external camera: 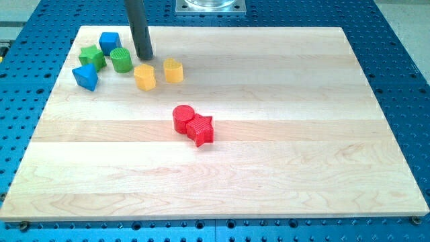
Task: Put the cube at the top right of the heart
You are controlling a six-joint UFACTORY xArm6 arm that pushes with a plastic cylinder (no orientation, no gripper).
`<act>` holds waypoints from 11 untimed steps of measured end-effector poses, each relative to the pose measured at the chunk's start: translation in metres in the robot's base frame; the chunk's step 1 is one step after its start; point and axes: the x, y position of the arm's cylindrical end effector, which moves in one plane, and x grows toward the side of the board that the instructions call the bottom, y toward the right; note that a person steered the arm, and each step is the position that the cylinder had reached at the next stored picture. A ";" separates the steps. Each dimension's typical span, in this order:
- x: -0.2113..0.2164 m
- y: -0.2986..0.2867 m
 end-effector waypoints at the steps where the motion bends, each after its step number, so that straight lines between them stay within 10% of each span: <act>1: 0.018 -0.041; 4: -0.095 0.003; 6: -0.080 -0.111; 8: -0.038 -0.099; 11: 0.008 0.257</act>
